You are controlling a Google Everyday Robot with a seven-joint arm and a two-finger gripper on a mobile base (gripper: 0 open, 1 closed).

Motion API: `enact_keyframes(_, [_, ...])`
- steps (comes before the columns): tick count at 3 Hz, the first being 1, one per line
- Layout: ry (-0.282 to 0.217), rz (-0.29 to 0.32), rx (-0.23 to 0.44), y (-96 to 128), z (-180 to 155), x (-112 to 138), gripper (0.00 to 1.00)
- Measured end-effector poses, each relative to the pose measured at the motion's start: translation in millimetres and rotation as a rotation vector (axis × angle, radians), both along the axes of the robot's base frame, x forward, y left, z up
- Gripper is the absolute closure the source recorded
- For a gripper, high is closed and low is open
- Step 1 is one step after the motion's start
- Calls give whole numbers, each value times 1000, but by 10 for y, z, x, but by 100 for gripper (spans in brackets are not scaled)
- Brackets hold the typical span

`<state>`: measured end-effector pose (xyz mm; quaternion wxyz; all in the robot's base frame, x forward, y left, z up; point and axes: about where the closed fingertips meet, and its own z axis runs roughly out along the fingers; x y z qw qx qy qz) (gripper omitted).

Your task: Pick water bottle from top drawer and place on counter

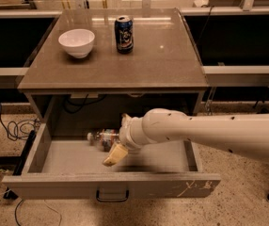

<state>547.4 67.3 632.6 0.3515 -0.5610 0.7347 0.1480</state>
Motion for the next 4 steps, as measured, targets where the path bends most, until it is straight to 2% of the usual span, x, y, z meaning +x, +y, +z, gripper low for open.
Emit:
enact_keyframes(1, [-2, -1, 1, 2, 3, 7, 0])
enact_keyframes(2, [-2, -1, 1, 3, 3, 7, 19])
enact_keyframes(4, [-2, -1, 1, 3, 3, 7, 65])
